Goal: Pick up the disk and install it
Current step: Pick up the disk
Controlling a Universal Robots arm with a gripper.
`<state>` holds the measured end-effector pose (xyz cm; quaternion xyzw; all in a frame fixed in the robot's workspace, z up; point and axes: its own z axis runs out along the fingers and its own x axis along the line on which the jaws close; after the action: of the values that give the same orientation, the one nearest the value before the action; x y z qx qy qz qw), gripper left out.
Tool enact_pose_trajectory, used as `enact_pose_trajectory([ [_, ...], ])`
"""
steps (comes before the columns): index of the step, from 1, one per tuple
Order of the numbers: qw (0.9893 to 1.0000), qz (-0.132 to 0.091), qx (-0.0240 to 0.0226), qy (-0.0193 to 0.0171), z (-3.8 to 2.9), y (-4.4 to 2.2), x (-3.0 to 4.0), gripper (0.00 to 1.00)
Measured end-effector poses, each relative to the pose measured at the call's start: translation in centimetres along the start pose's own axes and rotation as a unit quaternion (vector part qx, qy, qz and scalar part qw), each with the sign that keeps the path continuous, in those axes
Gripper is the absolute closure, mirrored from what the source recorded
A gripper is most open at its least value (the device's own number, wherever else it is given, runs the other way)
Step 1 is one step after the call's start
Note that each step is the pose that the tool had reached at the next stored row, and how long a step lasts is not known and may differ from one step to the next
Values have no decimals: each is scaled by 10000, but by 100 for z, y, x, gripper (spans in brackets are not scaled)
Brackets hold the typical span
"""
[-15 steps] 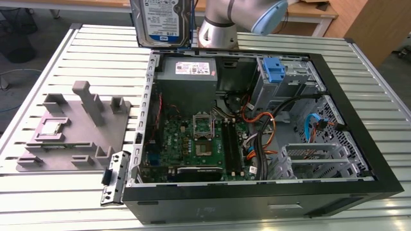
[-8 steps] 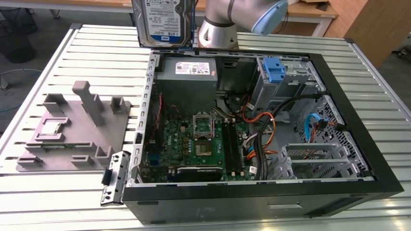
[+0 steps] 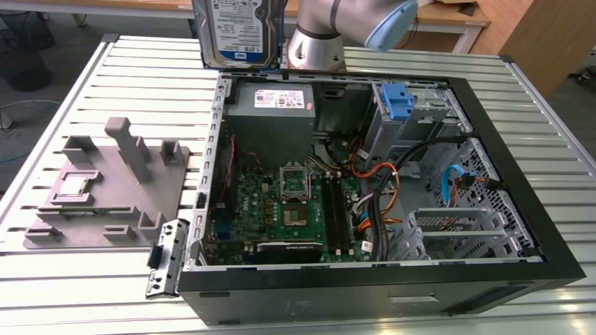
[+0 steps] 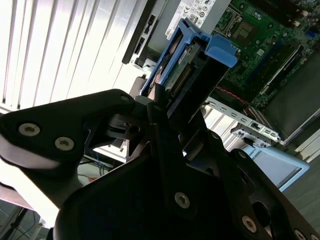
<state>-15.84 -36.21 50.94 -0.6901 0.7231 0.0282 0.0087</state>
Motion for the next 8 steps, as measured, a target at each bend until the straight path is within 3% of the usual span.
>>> enact_pose_trajectory([
  [8, 10000, 1, 0, 0, -1, -33, -2, 65],
])
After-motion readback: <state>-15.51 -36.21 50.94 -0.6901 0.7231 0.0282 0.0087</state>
